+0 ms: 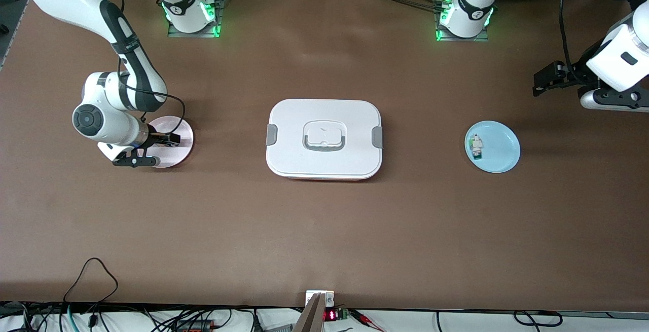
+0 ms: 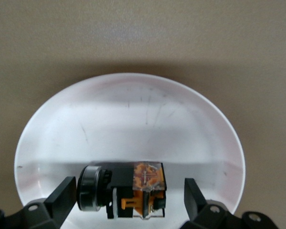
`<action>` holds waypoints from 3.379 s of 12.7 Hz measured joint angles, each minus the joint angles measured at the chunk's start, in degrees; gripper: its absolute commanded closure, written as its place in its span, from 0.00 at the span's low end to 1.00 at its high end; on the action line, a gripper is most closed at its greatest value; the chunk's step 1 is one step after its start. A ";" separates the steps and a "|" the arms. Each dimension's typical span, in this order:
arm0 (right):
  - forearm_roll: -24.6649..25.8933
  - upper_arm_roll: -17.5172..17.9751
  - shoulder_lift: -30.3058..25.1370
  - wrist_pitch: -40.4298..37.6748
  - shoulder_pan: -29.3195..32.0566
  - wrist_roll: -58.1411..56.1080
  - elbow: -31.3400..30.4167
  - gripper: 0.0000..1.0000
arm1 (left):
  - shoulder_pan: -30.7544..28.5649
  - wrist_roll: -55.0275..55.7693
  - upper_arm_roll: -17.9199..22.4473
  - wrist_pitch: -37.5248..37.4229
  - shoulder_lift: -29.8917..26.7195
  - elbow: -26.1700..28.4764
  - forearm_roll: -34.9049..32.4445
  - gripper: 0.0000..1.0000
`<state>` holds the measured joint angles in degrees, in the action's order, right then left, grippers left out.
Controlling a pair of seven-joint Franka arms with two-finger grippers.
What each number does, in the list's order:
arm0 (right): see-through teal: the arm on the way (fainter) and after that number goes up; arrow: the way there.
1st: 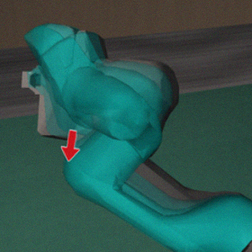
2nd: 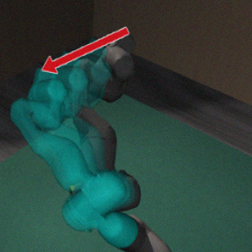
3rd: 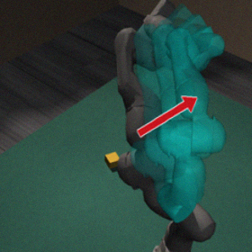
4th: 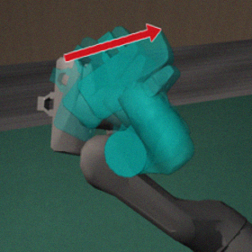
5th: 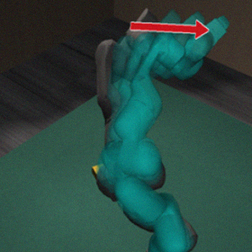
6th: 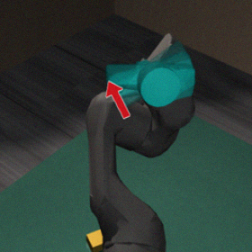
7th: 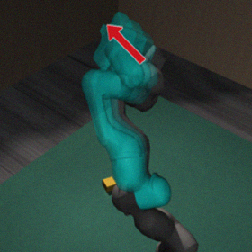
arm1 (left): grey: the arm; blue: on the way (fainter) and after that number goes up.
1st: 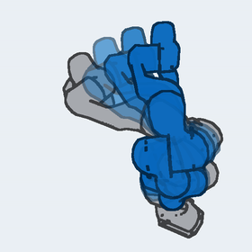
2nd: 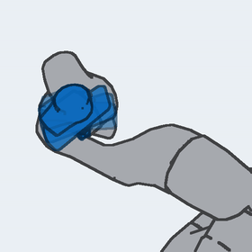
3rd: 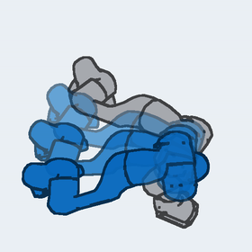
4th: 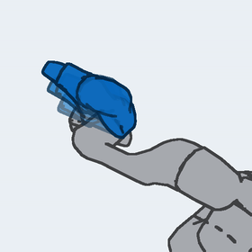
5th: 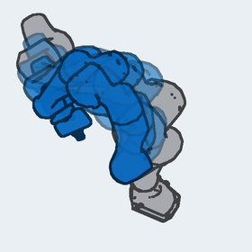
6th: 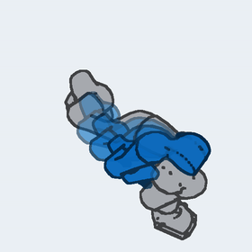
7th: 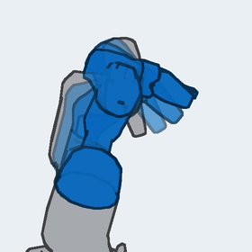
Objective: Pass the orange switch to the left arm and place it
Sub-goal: 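Lower the right gripper over the orange switch on the pink plate, then close the right gripper on the orange switch and lift it, then carry the switch over the white box while the left gripper approaches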
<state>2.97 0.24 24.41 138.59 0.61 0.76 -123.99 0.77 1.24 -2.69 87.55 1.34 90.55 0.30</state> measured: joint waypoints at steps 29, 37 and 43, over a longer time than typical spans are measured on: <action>-2.85 11.41 -13.09 -16.25 0.56 -9.37 19.10 0.63 | 0.00 -0.34 -0.03 0.00 0.00 0.00 0.00 0.00; -13.09 16.94 -13.44 -16.07 0.56 -29.35 26.33 0.63 | 0.00 -0.36 -0.04 0.00 0.00 0.00 0.00 0.00; -33.15 19.31 -13.25 -13.87 0.54 -54.36 27.51 0.64 | 0.00 -0.36 -0.04 -0.18 0.00 0.00 0.00 0.00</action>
<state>-30.18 19.54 11.16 124.72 1.15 -53.60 -96.49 0.76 0.88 -2.74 87.37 1.35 90.55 0.30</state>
